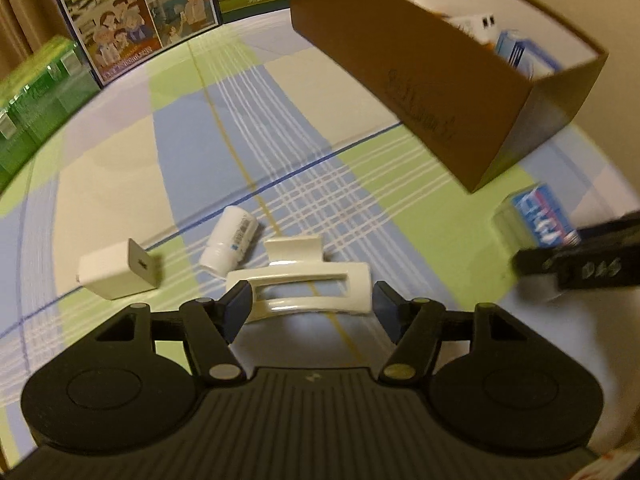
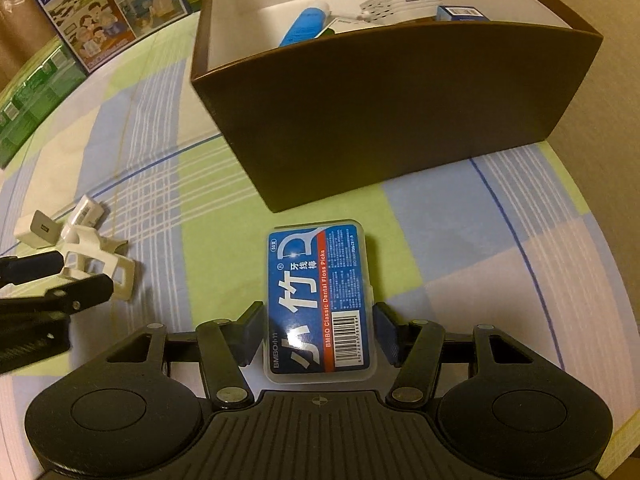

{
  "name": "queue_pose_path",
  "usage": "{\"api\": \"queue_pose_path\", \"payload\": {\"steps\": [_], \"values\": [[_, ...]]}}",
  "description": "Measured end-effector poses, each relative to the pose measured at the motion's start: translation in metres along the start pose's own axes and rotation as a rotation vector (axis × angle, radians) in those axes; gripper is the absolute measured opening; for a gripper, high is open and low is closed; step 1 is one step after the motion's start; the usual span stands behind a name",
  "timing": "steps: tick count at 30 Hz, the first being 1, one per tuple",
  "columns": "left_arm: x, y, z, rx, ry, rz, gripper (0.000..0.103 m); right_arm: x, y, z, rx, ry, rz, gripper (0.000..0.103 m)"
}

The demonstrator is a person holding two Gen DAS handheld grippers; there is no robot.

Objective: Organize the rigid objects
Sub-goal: 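Grasp the blue floss box with the right tool while the left tool grasps the white clip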

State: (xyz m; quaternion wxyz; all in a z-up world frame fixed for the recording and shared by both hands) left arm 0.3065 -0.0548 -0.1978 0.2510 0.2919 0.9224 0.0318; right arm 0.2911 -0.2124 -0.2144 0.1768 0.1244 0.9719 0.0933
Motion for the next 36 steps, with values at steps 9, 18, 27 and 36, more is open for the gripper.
{"api": "queue_pose_path", "payload": {"steps": [9, 18, 27, 36], "values": [[0.035, 0.045, -0.007, -0.084, 0.026, -0.165, 0.063, -0.005, -0.004, 0.001, -0.009, 0.003, -0.012, 0.056], [0.055, 0.068, -0.025, -0.019, -0.009, -0.302, 0.062, -0.007, -0.003, 0.004, -0.007, 0.0, -0.034, 0.056], [0.03, 0.064, -0.002, -0.009, -0.019, -0.325, 0.059, -0.008, -0.005, 0.005, 0.0, -0.001, -0.027, 0.056], [0.036, 0.069, 0.007, -0.004, 0.008, -0.321, 0.028, -0.006, -0.01, 0.003, -0.005, -0.007, -0.031, 0.056]]}}
Point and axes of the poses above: each gripper's, at about its wrist camera, not at the fingertips, and z roughly the way its jaws point, y to its left, x to its underside, the point moved 8 cm from there along z, roughly the way its jaws point, and after that the axes turned 15 degrees about z, right-handed, at the moved point
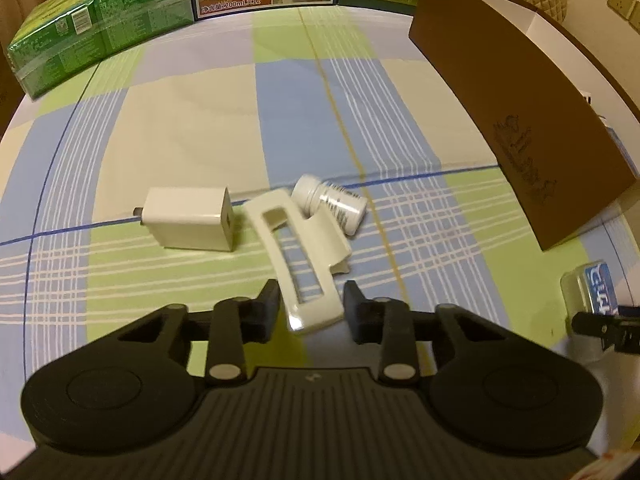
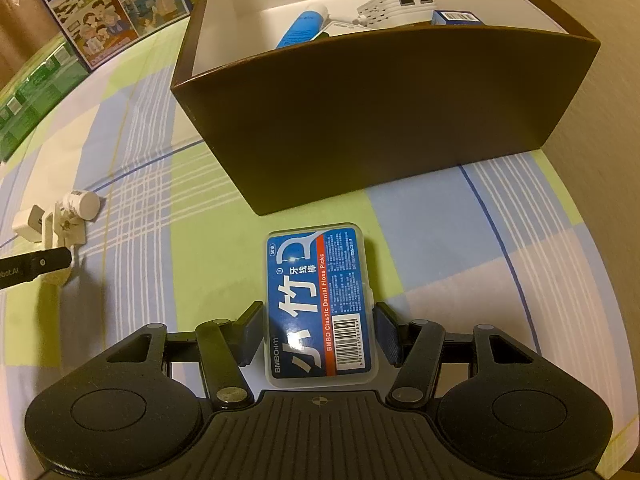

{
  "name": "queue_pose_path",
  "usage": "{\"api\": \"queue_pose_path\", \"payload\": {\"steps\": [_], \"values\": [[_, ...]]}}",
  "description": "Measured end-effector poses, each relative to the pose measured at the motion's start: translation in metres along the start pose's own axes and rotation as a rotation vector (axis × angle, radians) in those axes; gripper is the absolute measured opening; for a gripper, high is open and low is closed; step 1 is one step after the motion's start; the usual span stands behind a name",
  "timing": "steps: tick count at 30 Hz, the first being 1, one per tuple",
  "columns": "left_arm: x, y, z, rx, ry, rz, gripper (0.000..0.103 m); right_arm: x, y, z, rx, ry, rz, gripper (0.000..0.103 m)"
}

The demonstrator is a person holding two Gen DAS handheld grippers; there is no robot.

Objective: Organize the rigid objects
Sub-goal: 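Grasp the blue floss box with the right tool while the left tool grasps the white clip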

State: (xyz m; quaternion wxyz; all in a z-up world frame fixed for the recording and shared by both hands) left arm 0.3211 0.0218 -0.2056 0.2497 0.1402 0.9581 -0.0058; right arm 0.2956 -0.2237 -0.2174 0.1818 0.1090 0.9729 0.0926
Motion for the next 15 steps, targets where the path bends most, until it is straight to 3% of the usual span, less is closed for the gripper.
{"api": "queue_pose_path", "payload": {"steps": [8, 15], "values": [[0.032, -0.004, -0.02, 0.028, 0.029, 0.053, 0.027, 0.003, 0.004, 0.0, -0.002, 0.001, -0.028, 0.056], [0.069, -0.015, -0.039, 0.104, 0.087, 0.08, 0.026, 0.01, 0.005, -0.001, -0.012, 0.009, -0.06, 0.056]]}}
Point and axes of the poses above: each gripper's, at about its wrist camera, not at the fingertips, and z roughly the way its jaws point, y to its left, x to its underside, the point moved 8 cm from there along z, roughly the way its jaws point, and after that the axes turned 15 degrees about z, right-handed, at the moved point
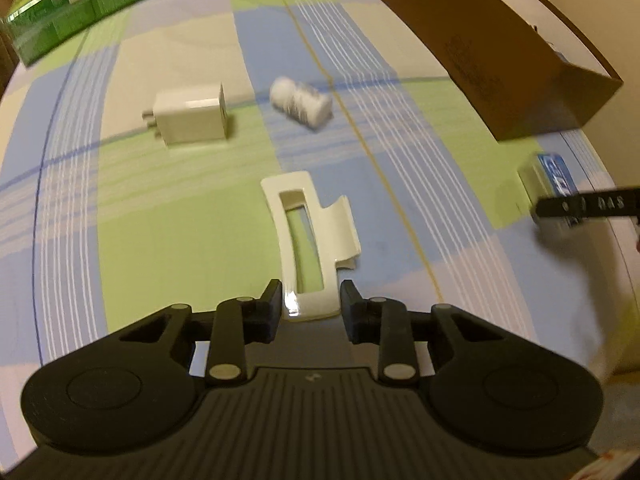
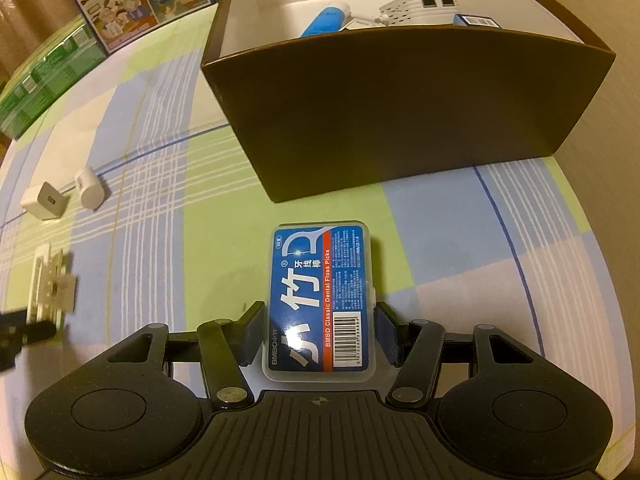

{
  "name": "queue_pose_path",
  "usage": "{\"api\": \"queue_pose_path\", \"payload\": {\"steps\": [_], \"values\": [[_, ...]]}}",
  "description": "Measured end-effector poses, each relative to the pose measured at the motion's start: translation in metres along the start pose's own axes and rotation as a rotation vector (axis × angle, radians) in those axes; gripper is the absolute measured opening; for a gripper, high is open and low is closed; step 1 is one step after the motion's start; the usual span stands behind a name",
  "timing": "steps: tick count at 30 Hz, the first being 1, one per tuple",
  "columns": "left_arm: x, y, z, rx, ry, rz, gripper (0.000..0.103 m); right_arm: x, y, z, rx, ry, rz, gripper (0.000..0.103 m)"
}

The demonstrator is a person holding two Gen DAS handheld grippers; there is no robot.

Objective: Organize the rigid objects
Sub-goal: 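Grasp the blue floss box with the right tool while the left tool grasps the white clip, then carry the floss box and white clip into the brown box with both tools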

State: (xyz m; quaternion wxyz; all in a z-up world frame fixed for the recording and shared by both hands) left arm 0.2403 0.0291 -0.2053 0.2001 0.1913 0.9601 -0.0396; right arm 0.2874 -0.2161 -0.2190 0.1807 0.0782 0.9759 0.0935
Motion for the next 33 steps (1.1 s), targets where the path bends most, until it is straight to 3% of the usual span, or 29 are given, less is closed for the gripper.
{"api": "queue_pose_path", "payload": {"steps": [2, 4, 5, 10, 15, 20, 23, 26, 33], "values": [[0.002, -0.001, -0.002, 0.015, -0.007, -0.021, 0.032, 0.002, 0.0, 0.0, -0.001, 0.002, -0.012, 0.056], [-0.002, -0.002, -0.003, 0.022, -0.019, -0.041, 0.049, 0.003, 0.001, 0.0, 0.0, 0.002, -0.024, 0.056], [-0.006, -0.002, -0.004, 0.023, -0.032, -0.044, 0.049, 0.003, 0.001, 0.0, 0.0, 0.003, -0.028, 0.056], [-0.025, 0.004, 0.004, 0.006, -0.034, -0.068, 0.049, 0.002, 0.002, 0.001, -0.015, 0.005, -0.032, 0.061], [-0.027, 0.007, 0.016, -0.016, 0.006, -0.089, 0.038, -0.002, 0.002, 0.003, -0.026, -0.012, -0.026, 0.064], [-0.026, 0.005, 0.019, -0.039, 0.008, -0.07, 0.036, -0.006, 0.002, 0.006, -0.024, -0.031, -0.011, 0.064], [-0.026, 0.003, 0.02, -0.05, 0.008, -0.064, 0.036, -0.006, 0.002, 0.007, -0.013, -0.034, -0.029, 0.063], [-0.026, 0.002, 0.02, -0.056, 0.007, -0.066, 0.036, -0.006, 0.003, 0.007, 0.003, -0.044, -0.059, 0.055], [-0.027, 0.001, 0.019, -0.072, 0.009, -0.065, 0.036, -0.006, 0.003, 0.009, -0.001, -0.046, -0.083, 0.054]]}}
Point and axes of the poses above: each gripper's, at about its wrist camera, not at the fingertips, and z roughly the way its jaws point, y to its left, x to its underside, the point moved 8 cm from there along z, roughly the way its jaws point, and after that the axes turned 15 degrees about z, right-handed, at the moved point
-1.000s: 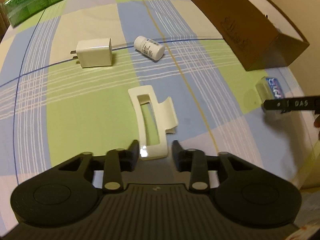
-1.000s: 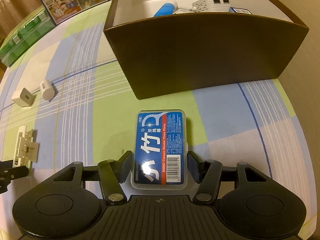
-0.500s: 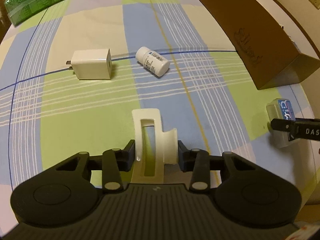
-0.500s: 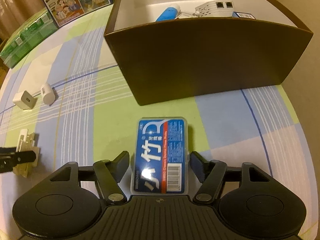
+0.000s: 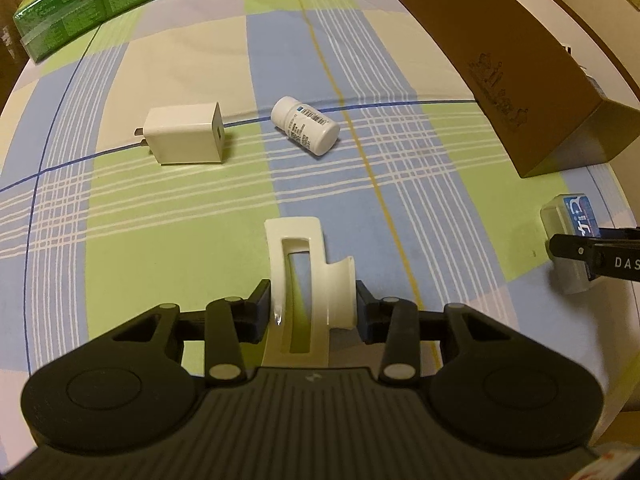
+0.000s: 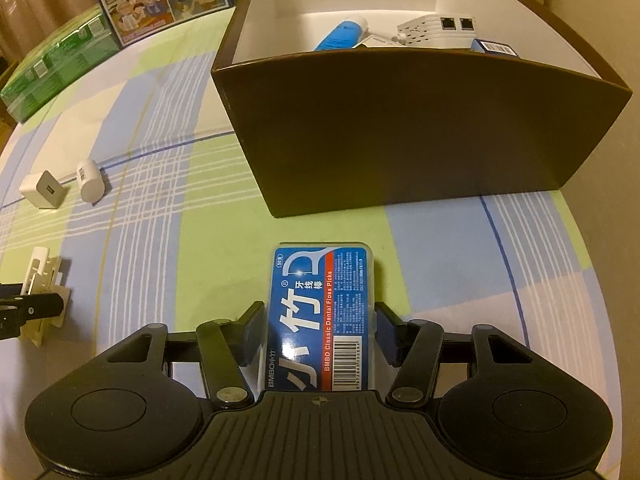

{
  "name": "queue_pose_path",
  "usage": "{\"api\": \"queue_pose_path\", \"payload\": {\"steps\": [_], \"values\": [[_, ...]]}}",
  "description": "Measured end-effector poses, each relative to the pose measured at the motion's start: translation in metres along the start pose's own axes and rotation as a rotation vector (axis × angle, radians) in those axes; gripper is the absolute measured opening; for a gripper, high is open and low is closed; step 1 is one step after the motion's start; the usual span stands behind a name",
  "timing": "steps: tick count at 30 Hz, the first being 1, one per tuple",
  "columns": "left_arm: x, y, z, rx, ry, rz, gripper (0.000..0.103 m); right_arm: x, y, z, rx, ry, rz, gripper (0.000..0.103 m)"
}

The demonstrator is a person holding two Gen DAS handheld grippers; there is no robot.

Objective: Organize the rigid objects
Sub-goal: 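Carry the floss box and white clip into the brown box with both tools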

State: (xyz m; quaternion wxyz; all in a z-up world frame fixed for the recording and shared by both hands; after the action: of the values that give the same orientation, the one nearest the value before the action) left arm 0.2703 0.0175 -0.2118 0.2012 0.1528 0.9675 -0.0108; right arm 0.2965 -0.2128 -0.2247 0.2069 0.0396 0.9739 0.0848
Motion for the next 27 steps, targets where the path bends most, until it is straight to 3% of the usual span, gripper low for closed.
{"api": "queue_pose_path", "payload": {"steps": [11, 27], "values": [[-0.004, -0.021, -0.013, 0.015, -0.016, 0.033, 0.036, 0.005, -0.007, -0.012, -0.039, 0.01, -0.021, 0.054], [-0.06, -0.081, -0.076, 0.073, -0.183, 0.098, 0.036, -0.009, -0.019, -0.077, -0.177, -0.063, -0.043, 0.053]]}}
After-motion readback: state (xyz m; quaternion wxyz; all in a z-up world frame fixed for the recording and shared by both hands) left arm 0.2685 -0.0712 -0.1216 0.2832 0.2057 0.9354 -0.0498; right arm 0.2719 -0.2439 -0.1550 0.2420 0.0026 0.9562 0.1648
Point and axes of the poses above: each gripper's, at about its wrist camera, not at the fingertips, and z roughly the way its jaws point, y to its left, x to its underside, the point moved 8 cm from there along z, roughly the way its jaws point, and after that the axes turned 15 degrees about z, right-handed, at the moved point
